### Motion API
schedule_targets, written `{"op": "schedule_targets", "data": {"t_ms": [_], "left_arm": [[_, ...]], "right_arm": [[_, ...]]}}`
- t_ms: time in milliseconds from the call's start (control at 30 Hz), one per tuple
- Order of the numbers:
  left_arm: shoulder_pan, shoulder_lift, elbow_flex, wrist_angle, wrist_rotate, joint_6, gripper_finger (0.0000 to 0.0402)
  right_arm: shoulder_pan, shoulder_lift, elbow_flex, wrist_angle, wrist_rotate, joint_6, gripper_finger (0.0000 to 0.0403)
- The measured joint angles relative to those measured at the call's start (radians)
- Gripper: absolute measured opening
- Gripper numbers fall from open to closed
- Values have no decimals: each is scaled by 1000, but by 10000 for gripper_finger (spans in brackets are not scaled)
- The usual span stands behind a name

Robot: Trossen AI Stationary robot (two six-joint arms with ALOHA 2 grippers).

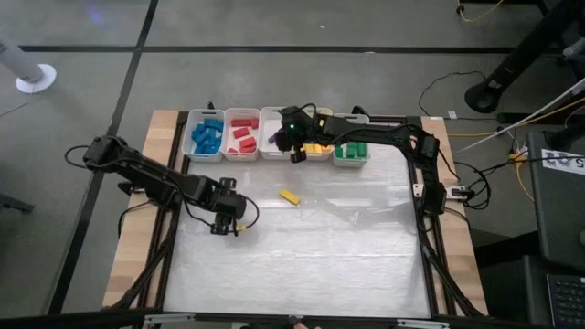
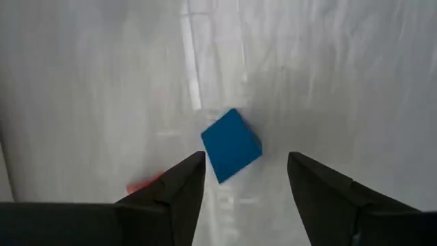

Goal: Sort blocks
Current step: Put the blue block into the left white bin

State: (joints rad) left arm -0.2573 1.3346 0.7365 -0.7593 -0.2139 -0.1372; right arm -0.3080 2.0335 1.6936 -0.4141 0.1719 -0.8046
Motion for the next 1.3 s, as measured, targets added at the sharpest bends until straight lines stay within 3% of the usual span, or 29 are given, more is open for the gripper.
{"op": "schedule_targets", "data": {"t_ms": [167,533,1100,1300], "left_arm": [[1,0,-51,31,-8,153,201],[3,11,-96,144,-37,274,201],[11,100,-92,161,-37,334,174],[11,102,-94,164,-32,324,138]], "right_arm": [[1,0,0,0,0,0,147],[1,0,0,0,-3,0,147],[1,-1,0,-5,-8,0,147],[1,-1,0,-6,-8,0,147]]}}
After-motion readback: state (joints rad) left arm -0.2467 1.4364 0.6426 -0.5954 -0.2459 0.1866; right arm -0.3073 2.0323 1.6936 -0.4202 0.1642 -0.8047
